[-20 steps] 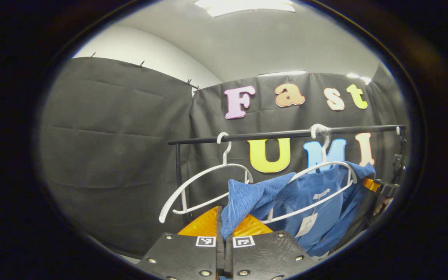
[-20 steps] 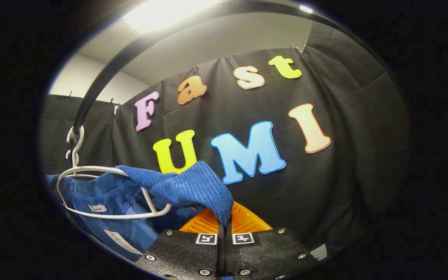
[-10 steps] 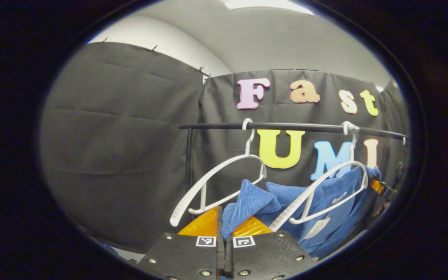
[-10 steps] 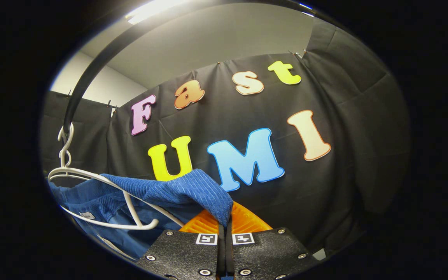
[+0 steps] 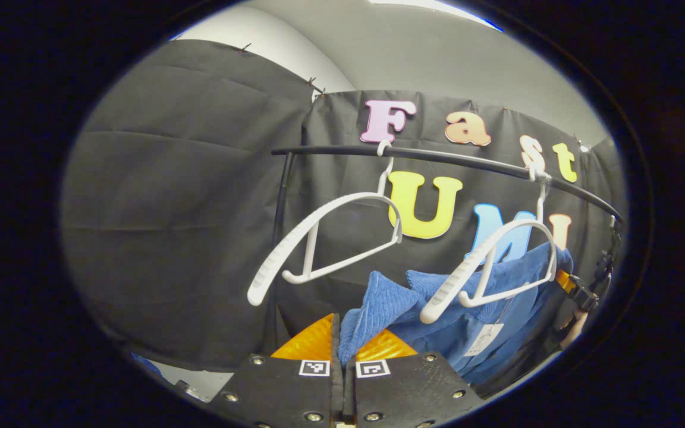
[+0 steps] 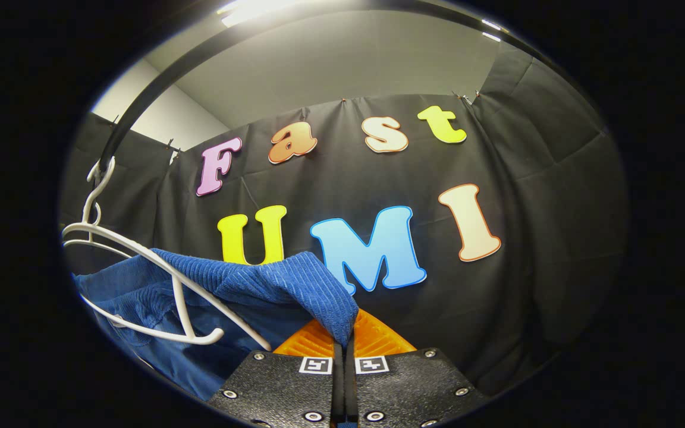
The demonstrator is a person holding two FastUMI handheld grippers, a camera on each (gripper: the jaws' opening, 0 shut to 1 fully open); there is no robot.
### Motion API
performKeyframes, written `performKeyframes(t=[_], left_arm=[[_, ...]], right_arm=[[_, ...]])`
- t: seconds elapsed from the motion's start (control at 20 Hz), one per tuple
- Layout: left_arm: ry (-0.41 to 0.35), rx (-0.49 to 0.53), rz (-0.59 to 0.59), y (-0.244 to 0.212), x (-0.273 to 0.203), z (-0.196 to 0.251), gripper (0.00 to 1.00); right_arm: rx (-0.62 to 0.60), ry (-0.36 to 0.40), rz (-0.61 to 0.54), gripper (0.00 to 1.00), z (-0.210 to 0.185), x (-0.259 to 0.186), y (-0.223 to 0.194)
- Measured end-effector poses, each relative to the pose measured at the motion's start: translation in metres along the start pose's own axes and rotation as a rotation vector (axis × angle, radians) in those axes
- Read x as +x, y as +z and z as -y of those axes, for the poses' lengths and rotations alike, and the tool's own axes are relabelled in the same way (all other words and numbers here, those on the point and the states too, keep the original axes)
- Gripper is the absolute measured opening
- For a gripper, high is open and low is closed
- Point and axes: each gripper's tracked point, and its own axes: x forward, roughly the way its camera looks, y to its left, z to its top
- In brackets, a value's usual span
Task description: Grasp the clothes on the hanger with both hands and then place them into the laundry hamper below.
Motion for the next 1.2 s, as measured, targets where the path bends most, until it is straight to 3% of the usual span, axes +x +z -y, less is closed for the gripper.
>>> performKeyframes(t=[0.4, 0.85, 1.2], left_arm=[[-0.001, 0.019, -0.083, -0.055, -0.004, 0.007, 0.02], [0.006, 0.048, -0.107, -0.089, -0.059, -0.013, 0.02], [-0.025, 0.084, -0.113, -0.098, -0.132, -0.038, 0.02]], right_arm=[[-0.025, -0.031, -0.095, 0.0, 0.017, -0.013, -0.031], [-0.111, 0.005, -0.158, 0.0, 0.027, -0.087, -0.045], [-0.141, 0.008, -0.195, 0.0, 0.018, -0.155, -0.034]])
